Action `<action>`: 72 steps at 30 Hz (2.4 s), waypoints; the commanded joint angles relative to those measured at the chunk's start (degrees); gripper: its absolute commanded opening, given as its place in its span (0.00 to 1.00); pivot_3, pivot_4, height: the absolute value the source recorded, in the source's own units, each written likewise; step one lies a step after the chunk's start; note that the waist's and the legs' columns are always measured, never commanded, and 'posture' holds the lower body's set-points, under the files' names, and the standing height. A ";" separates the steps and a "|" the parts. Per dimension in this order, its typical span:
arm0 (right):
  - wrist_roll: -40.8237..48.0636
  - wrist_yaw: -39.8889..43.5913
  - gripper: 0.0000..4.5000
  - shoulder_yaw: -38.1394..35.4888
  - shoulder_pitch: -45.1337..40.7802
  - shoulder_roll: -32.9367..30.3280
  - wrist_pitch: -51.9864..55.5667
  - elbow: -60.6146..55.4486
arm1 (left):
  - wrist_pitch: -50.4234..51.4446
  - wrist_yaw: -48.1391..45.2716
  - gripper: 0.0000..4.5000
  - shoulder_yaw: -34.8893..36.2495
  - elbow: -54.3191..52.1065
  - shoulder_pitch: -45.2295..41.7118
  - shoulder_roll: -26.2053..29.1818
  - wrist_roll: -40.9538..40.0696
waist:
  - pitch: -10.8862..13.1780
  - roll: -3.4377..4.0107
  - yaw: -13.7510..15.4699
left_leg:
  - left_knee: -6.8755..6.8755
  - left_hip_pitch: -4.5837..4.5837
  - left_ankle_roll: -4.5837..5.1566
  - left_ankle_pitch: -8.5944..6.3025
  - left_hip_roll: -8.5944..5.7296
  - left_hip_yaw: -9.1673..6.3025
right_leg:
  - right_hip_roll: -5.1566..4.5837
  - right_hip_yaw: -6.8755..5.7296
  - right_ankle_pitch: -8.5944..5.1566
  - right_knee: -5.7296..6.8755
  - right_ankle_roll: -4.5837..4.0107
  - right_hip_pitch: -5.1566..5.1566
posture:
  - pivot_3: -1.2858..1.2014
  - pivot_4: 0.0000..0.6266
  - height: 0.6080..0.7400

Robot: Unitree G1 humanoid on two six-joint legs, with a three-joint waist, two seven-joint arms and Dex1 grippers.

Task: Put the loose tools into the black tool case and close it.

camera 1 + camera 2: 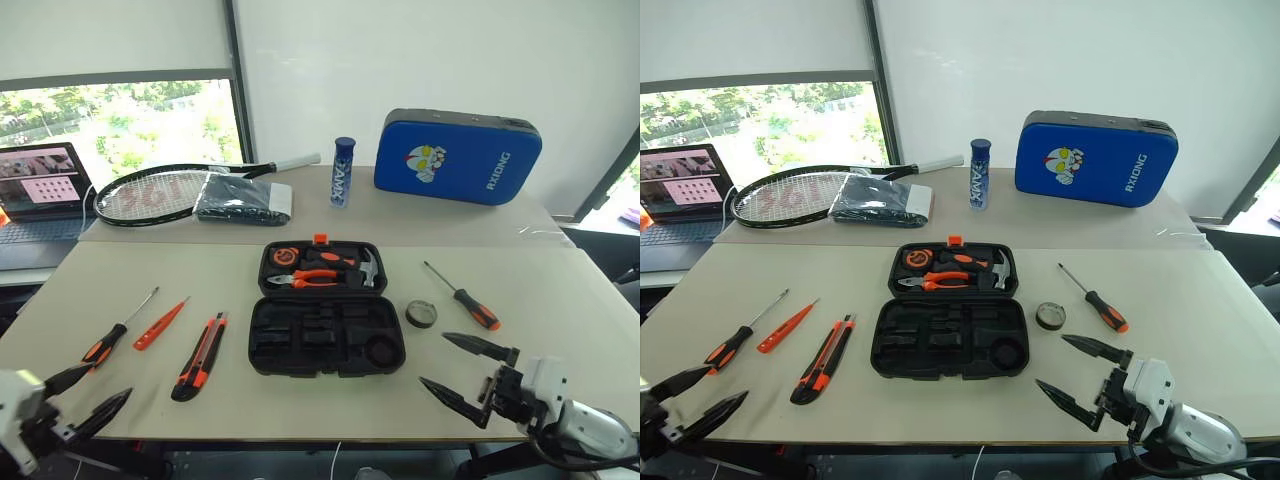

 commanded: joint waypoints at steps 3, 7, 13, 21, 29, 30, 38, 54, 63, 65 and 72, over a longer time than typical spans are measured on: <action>0.91 1.33 0.99 1.67 -3.74 1.89 -1.87 -2.77 | 8.37 3.69 1.00 7.10 1.63 4.95 -2.01 -4.83 | -0.18 -0.38 0.19 | 0.00 0.01 0.00 0.00 -0.01 -0.01 | 0.00 -0.05 -0.01 -0.01 0.00 0.00 | 0.52 0.24 1.00; -0.07 2.64 0.99 2.65 -5.17 2.49 -2.96 -2.43 | 13.32 5.23 1.00 8.38 0.40 4.19 -1.21 -7.79 | -0.24 -0.46 1.11 | 0.00 0.05 -0.01 0.01 -0.03 -0.01 | -0.03 -0.06 -0.04 -0.02 0.04 0.02 | 0.52 0.24 1.00; -0.09 4.39 0.99 3.29 -4.78 1.75 -2.92 -2.96 | 28.36 10.67 1.00 7.18 -2.25 -4.34 9.78 -12.16 | -0.37 -0.66 1.98 | 0.00 0.07 -0.10 0.08 -0.03 -0.11 | 0.03 -0.28 -0.06 0.07 -0.07 0.04 | 0.52 0.24 1.00; 0.64 4.16 0.99 5.00 -5.33 1.02 -0.02 -5.40 | 45.70 13.69 1.00 -13.79 12.59 -30.62 30.28 -5.32 | -0.34 -0.56 1.55 | 0.00 0.11 -0.14 0.09 -0.06 -0.10 | 0.07 -0.32 -0.02 0.12 -0.13 0.02 | 0.52 0.24 1.00; 0.68 3.62 0.99 5.49 -6.17 0.92 1.47 -6.14 | 43.07 4.79 1.00 -37.09 30.51 -53.52 32.40 9.18 | -0.30 -0.48 1.00 | -0.11 -0.13 -0.19 0.05 -0.07 -0.14 | 0.17 -0.32 0.01 0.12 -0.19 -0.20 | 0.52 0.24 1.00; 0.59 3.42 1.00 5.51 -6.13 1.00 1.55 -6.26 | 43.16 3.98 0.94 -38.31 31.88 -54.89 32.07 10.18 | -0.30 -0.48 1.02 | -0.10 -0.16 -0.20 0.05 -0.07 -0.15 | 0.17 -0.32 0.01 0.12 -0.19 -0.22 | 0.52 0.24 1.00; -0.26 2.26 1.00 5.41 -4.88 1.10 1.37 -7.06 | 38.45 -0.71 0.36 -39.55 39.62 -59.17 30.67 15.21 | -0.30 -0.47 1.31 | -0.09 -0.15 -0.21 0.07 -0.10 -0.18 | 0.16 -0.33 0.00 0.23 -0.17 -0.22 | 0.52 0.24 1.00; -0.17 -1.06 1.00 -2.53 2.13 -1.55 1.60 -7.91 | 16.73 -26.17 0.18 -46.33 22.65 -72.16 22.79 16.82 | -0.31 -0.53 3.75 | 0.26 -0.24 -0.35 0.16 -0.20 -0.28 | 0.05 -0.52 -0.06 0.45 -0.14 -0.08 | 0.52 0.24 1.00; -0.53 -6.69 1.00 -6.73 6.93 -0.01 2.60 -8.30 | 10.53 -23.91 0.18 -65.30 26.91 -89.46 3.13 33.01 | -0.30 -0.53 2.79 | 0.60 -0.50 -0.18 0.07 -0.20 -0.31 | 0.17 -0.39 -0.02 0.44 -0.04 -0.16 | 0.52 0.24 1.00; -0.99 -7.72 1.00 -7.02 8.13 0.78 2.08 -9.19 | 10.42 -24.02 0.18 -67.54 28.17 -90.98 0.20 34.98 | -0.30 -0.51 2.33 | 0.62 -0.50 -0.16 0.05 -0.21 -0.32 | 0.17 -0.34 -0.03 0.42 -0.03 -0.16 | 0.52 0.24 1.00; -2.85 -11.39 1.00 -6.24 10.40 3.29 2.04 -13.22 | 7.35 -21.57 0.18 -71.72 34.82 -94.85 -5.79 41.86 | -0.28 -0.49 1.76 | 0.73 -0.49 -0.15 0.05 -0.22 -0.33 | 0.20 -0.28 -0.05 0.54 0.01 -0.15 | 0.52 0.24 1.00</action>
